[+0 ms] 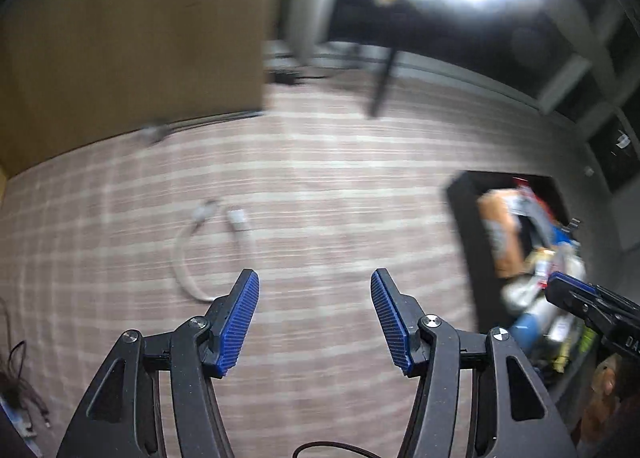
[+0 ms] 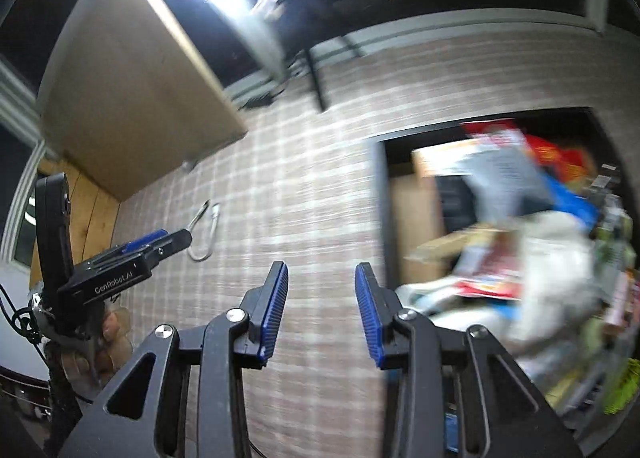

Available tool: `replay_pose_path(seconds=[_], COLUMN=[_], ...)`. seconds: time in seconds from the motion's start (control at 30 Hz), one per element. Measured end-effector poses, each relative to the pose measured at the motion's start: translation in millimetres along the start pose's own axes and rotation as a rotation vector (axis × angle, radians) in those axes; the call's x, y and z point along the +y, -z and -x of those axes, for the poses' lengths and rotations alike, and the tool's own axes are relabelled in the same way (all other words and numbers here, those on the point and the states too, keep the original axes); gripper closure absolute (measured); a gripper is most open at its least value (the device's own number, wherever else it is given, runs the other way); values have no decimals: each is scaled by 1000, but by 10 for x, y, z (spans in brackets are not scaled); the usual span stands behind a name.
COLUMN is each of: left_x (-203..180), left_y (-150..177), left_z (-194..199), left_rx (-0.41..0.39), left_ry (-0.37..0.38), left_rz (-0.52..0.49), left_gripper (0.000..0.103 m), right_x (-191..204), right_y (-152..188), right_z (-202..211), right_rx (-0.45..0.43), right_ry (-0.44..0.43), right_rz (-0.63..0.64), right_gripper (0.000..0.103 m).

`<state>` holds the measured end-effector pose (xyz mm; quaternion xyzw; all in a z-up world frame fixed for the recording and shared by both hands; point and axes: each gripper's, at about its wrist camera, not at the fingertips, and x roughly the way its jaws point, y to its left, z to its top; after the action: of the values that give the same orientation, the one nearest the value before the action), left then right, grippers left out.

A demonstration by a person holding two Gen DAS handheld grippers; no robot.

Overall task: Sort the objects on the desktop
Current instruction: 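Move both tools back toward the loose white USB cable, then close the left tool on the white cable while the right grips its connector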

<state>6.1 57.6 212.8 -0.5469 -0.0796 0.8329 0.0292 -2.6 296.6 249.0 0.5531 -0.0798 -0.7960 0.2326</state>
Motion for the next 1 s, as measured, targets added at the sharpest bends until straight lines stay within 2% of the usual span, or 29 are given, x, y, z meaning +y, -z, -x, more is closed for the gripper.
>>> replay_pose_path(seconds=[0.2, 0.4, 0.6, 1.0], left_x=[682, 997, 1042, 1020], left_y=[28, -30, -96, -212], left_z=[-196, -468, -718, -1016], left_rx=[45, 95, 133, 158], left_ry=[-46, -55, -29, -13], left_rz=[77, 97, 89, 90], left_gripper=[52, 56, 59, 76], right_x=[593, 1005, 1160, 1376], right_y=[-148, -273, -368, -450], right_z=[-634, -1182, -1514, -1970], right_rx=[79, 150, 197, 250], right_ry=[-4, -17, -44, -36], right_rz=[70, 87, 53, 46], right_gripper=[68, 68, 68, 68])
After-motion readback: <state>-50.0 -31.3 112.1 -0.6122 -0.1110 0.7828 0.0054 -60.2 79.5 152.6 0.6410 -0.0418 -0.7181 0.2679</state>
